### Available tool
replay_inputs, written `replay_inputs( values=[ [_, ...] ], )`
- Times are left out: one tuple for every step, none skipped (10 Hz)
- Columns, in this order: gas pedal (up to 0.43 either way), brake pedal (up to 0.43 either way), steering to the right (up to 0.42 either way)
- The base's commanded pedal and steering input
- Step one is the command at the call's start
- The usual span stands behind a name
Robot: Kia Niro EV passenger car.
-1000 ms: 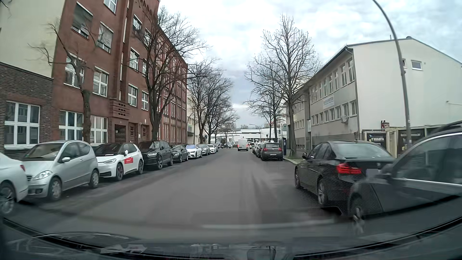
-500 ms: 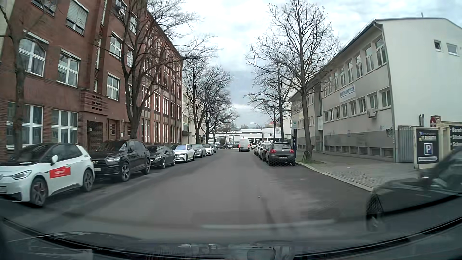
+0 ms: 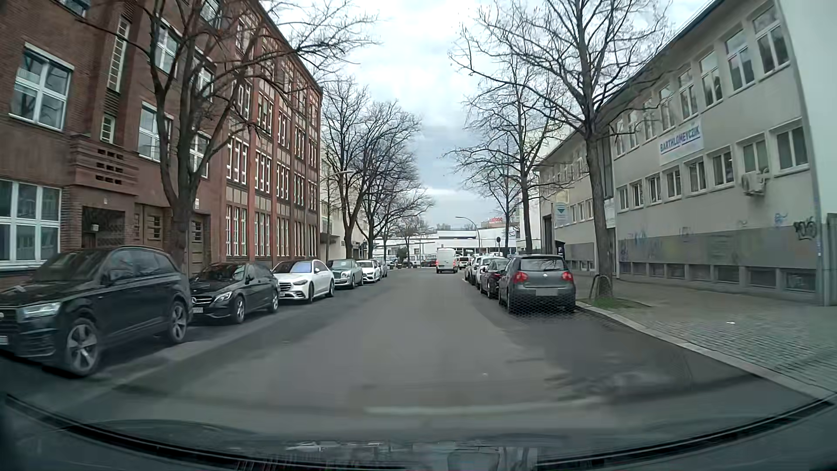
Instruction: Follow the waypoints while adhering to traffic rules and regulations
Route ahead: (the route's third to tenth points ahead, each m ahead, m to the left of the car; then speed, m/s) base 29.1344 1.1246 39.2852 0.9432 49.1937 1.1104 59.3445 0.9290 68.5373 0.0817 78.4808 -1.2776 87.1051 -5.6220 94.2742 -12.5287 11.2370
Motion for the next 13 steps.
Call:
replay_inputs(
  values=[
    [0.059, 0.012, -0.002],
    [0.047, 0.012, -0.002],
    [0.047, 0.012, -0.003],
    [0.047, 0.012, -0.002],
    [0.039, 0.012, -0.001],
    [0.039, 0.012, -0.001],
    [0.028, 0.012, -0.001],
    [0.000, 0.012, 0.001],
    [0.000, 0.012, 0.006],
    [0.000, 0.012, 0.006],
    [0.000, 0.012, 0.005],
    [0.000, 0.012, 0.004],
    [0.000, 0.012, 0.003]
  ],
)
